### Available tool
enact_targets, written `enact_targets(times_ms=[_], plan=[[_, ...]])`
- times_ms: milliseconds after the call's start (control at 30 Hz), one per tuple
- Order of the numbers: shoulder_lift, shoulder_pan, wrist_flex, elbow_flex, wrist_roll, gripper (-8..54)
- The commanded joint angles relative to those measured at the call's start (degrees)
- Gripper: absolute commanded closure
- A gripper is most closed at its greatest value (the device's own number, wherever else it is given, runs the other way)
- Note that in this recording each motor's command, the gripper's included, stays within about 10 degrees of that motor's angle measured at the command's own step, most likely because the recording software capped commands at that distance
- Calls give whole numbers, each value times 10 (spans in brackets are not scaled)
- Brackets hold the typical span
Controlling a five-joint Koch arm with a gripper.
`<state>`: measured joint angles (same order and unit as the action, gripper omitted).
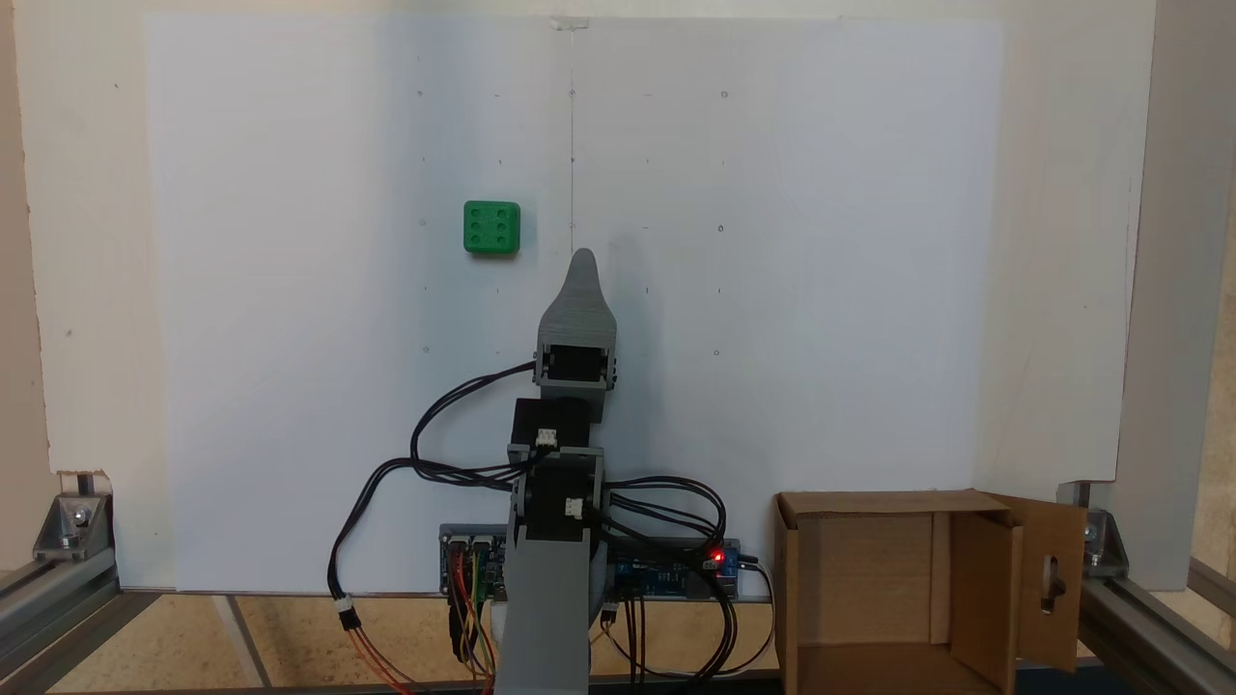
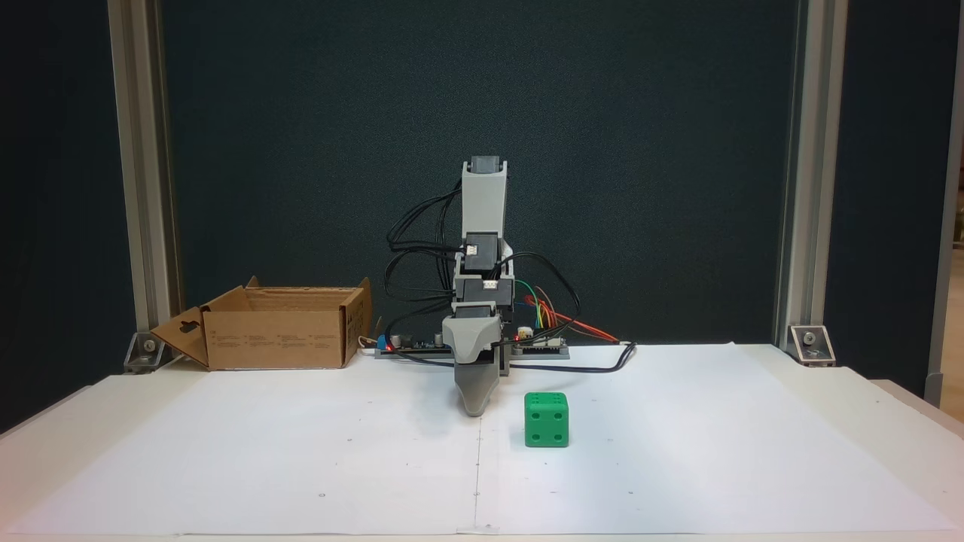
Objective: Grasp a green dice and put it in the bin.
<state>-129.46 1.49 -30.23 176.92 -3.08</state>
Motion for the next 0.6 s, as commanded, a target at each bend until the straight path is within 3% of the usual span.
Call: enact_targets(times_ms=[0, 500, 567], plan=[[-54, 4, 100, 23, 5, 14], [-60, -76, 100, 23, -1, 16], [-62, -64, -41, 23, 1, 21]])
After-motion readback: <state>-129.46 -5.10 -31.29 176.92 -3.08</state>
